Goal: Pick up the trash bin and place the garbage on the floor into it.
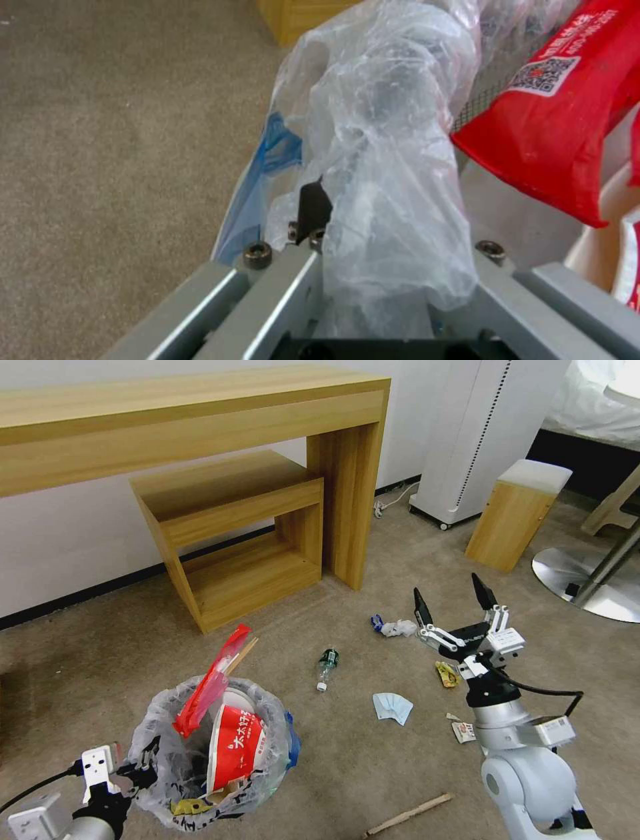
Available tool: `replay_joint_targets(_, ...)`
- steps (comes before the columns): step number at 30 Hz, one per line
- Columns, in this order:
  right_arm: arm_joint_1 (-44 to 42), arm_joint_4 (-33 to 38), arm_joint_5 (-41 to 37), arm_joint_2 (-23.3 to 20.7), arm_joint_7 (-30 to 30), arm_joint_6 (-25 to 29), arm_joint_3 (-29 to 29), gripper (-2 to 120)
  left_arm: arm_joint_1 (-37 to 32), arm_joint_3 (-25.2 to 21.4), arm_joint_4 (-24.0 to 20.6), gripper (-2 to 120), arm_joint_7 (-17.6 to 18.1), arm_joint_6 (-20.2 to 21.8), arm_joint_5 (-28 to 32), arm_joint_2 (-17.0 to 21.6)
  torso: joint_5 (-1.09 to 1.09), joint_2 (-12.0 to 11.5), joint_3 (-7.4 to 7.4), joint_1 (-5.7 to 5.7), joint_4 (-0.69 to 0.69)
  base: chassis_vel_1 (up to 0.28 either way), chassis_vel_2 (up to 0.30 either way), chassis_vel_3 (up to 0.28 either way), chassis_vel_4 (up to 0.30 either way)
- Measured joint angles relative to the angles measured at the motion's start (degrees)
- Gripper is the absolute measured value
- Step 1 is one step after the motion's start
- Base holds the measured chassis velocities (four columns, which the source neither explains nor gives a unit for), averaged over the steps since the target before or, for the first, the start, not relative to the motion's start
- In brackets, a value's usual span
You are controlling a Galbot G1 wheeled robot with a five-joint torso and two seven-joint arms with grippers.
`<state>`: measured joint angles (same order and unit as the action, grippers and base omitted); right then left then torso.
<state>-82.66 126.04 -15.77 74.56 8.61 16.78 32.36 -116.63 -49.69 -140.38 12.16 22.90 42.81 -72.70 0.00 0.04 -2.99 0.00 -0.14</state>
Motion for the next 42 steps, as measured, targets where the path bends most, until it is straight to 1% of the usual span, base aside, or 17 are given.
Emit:
replay_joint_targets(7,-0.72,-0.06,-0.47,0.70,-1.53,-0.54,0.40,100,0.12,0.14,-0.14,1,-0.36,-0.02,-0.61,-0.08,0.00,0.00,0.00,0.00,0.00,0.000,0.000,0.000,0.000)
replay_joint_targets(14,-2.17,-0.02,0.59,1.67,-1.89,-1.15,-0.67,100,-0.14,0.05,-0.51,1,-0.24,-0.02,-0.71,-0.16,0.00,0.00,0.00,0.00,0.00,0.000,0.000,0.000,0.000)
replay_joint_targets(23,-2.56,-0.32,0.86,1.68,-2.31,-2.04,-2.03,100,-0.45,0.04,-0.79,1,-0.14,-0.02,-0.94,-0.30,0.00,0.00,0.00,0.00,0.00,0.000,0.000,0.000,0.000)
replay_joint_targets(27,-2.57,-0.79,1.36,1.31,-3.57,-3.15,-2.86,100,-0.71,0.05,-0.87,1,-0.14,0.02,-1.25,-0.38,0.00,0.00,0.00,0.00,0.00,-0.059,-0.068,-0.058,-0.059)
replay_joint_targets(31,-2.57,-0.84,1.22,0.77,-5.50,-5.18,-3.84,100,-0.87,0.05,-0.91,1,-0.14,0.03,-1.46,-0.48,0.00,0.00,0.00,0.00,0.00,-0.071,-0.085,-0.092,-0.073)
replay_joint_targets(33,-2.40,-1.08,0.96,-0.20,-7.56,-7.82,-4.97,100,-1.00,0.06,-0.94,1,-0.16,0.03,-1.76,-0.60,0.00,0.00,0.00,0.00,-0.01,-0.072,-0.091,-0.067,-0.080)
replay_joint_targets(35,-2.15,-1.23,-1.19,-1.35,-8.73,-9.49,-6.36,100,-1.13,0.13,-0.94,1,-0.27,0.03,-2.07,-0.84,0.01,0.00,0.00,0.00,0.00,-0.081,-0.122,-0.081,-0.085)
replay_joint_targets(39,-1.79,-1.35,-3.30,-2.34,-8.87,-10.89,-7.38,100,-1.20,0.19,-0.94,1,-0.40,0.03,-2.31,-1.11,0.00,0.00,0.00,0.00,0.01,-0.114,-0.106,-0.082,-0.102)
replay_joint_targets(42,-1.28,-1.44,-5.07,-3.28,-9.94,-13.25,-8.58,100,-1.32,0.10,-0.93,1,-1.03,0.05,-2.59,-1.19,0.00,0.00,0.00,0.00,-0.02,-0.124,-0.106,-0.108,-0.124)
